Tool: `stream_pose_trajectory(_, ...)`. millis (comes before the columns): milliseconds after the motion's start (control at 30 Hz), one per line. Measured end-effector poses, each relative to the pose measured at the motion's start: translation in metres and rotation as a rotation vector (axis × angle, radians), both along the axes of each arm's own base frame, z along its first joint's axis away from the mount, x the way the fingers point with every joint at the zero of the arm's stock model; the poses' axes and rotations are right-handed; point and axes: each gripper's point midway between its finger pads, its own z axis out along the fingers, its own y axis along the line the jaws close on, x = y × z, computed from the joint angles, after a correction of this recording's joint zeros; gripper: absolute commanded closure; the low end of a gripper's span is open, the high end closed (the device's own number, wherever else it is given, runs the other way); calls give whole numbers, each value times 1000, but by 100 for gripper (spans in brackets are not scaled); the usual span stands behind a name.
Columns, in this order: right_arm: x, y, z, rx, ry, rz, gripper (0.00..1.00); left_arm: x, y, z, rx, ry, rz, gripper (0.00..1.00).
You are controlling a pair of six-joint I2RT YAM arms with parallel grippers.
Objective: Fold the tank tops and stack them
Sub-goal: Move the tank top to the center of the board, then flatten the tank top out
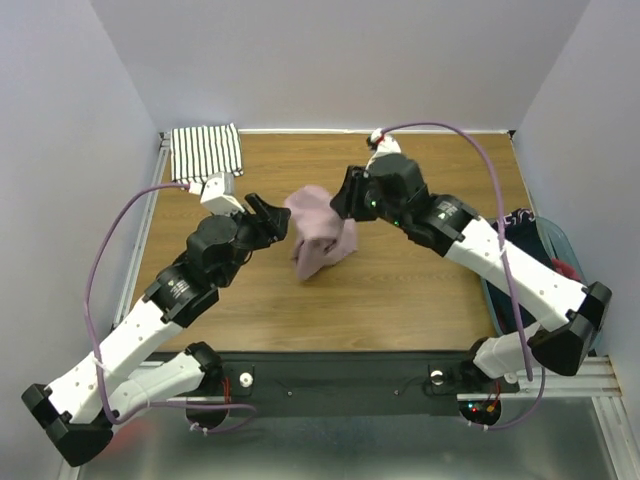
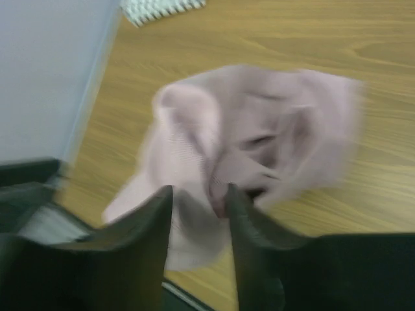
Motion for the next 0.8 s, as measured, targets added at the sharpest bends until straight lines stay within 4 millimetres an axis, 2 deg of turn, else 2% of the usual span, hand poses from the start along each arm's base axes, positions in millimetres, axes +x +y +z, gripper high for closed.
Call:
stream_pose_trajectory(33, -3, 2, -20, -47, 18, -4, 27, -1, 5, -3, -10, 4, 19, 33)
stream_pose_trajectory(100, 1, -8, -41, -107, 34, -48, 18, -1, 8, -16, -10, 29, 41, 33)
stream_pose_trajectory(167, 8, -21, -49, -144, 26, -102, 18, -1, 9, -30, -9, 57, 51, 33)
stream_pose_trajectory(267, 15, -40, -46, -166, -14, -172, 20, -3, 9, -62, -4, 125, 66, 34)
stream_pose_trajectory(333, 13, -50, -49, -176, -25, -196, 24, -7, 12, -96, 17, 196, 87, 35)
stream_pose_trajectory(367, 12, -52, -55, -183, -25, -200, 24, -8, 14, -105, 19, 216, 95, 36)
stream_pose_trajectory(433, 10, -52, -70, -195, -10, -190, 26, -14, 22, -130, 24, 266, 129, 37)
stream_pose_trajectory(533, 6, -40, -108, -221, 46, -120, 29, -19, 29, -146, 20, 306, 167, 40)
stream_pose_trajectory(700, 1, -2, -171, -241, 165, 41, 33, -14, 34, -151, 6, 311, 205, 36)
stream_pose_trajectory(800, -11, 6, -197, -221, 210, 93, 33, 3, 36, -156, 53, 316, 220, 32)
